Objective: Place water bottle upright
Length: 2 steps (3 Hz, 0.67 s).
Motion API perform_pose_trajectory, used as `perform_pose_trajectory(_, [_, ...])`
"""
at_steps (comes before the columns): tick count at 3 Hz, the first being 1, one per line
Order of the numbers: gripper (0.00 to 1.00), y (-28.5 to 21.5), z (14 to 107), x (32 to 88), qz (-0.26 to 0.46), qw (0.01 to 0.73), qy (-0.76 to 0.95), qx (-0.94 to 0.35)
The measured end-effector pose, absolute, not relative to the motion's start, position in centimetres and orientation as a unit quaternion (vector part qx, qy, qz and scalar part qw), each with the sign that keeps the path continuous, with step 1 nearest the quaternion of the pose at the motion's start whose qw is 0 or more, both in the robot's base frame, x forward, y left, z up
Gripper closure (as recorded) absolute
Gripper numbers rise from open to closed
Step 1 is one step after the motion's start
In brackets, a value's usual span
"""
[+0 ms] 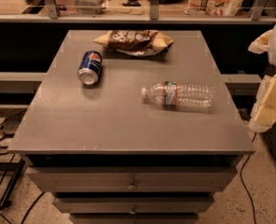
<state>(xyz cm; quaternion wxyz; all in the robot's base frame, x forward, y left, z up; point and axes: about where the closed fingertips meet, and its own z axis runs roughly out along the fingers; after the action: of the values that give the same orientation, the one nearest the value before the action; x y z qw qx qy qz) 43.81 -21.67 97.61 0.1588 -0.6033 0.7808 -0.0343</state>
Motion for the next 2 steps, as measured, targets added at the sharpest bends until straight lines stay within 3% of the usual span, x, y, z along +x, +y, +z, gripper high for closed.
perform_pose_trajectory(2, [0.0,-20.7,97.7,44.5,-0.035,0.163,0.77,-0.616])
